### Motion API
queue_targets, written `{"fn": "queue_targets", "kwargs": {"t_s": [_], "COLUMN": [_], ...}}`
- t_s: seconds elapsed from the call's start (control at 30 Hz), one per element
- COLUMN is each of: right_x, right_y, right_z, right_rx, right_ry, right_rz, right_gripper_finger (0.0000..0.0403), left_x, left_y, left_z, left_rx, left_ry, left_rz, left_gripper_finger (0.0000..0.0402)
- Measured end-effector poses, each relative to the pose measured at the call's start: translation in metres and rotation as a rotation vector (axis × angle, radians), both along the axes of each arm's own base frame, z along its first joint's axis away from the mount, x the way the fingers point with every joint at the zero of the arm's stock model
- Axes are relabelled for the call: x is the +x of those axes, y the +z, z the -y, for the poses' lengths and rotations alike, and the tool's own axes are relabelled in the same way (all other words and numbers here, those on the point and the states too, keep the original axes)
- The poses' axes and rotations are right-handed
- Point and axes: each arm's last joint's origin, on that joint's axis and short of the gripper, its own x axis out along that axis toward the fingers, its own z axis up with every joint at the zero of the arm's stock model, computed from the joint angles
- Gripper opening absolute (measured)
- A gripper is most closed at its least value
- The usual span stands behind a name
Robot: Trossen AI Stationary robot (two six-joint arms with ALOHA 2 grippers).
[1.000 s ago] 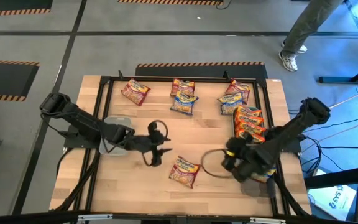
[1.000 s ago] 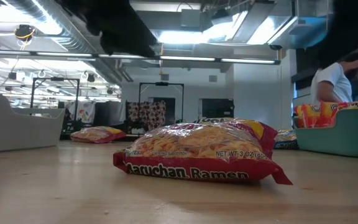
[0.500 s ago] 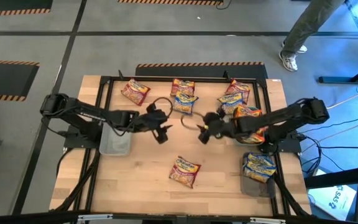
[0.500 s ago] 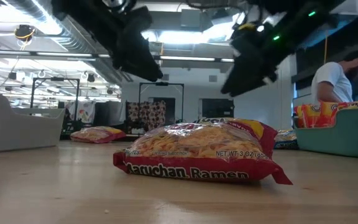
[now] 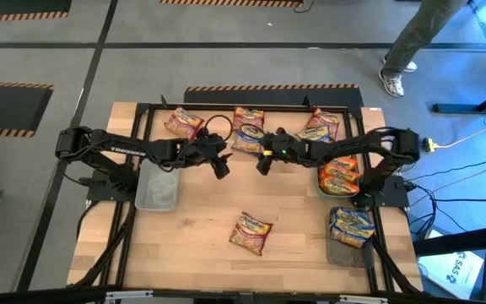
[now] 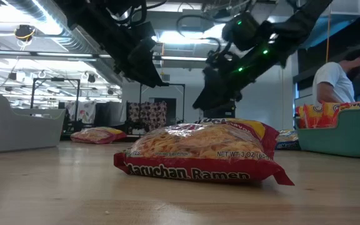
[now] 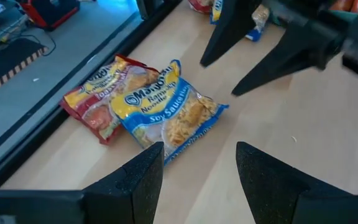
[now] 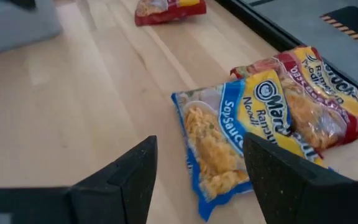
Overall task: Sort Maruchan noodles
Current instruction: Put the blue noodle pack into the black bin
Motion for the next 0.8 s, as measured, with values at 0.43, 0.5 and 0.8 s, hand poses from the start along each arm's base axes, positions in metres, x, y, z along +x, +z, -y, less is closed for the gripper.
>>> {"fn": "queue_targets", "kwargs": {"t_s": [0.43,0.5,0.8], "right_x": [0.024,0.023,0.026], "right_y": [-0.034,-0.038,-0.043], "right_z": [0.05,0.051,0.025], "right_rx": [0.011,0.018,0.054], "right_ry": [-0.051,-0.054,0.028], "right_rz": [-0.156,-0.179,-0.257], "right_gripper_finger": [0.0009,0.0011,0.0022], "left_x": [0.002,0.003,0.003], "left_y": [0.004,0.004,0.004], "left_z": [-0.003,-0.003,-0.003], "left_rx": [0.062,0.062,0.062], "left_ry": [-0.031,-0.031,-0.031], "left_rz": [0.014,0.016,0.016], "left_gripper_finger": [0.0195,0.0195,0.0195]}}
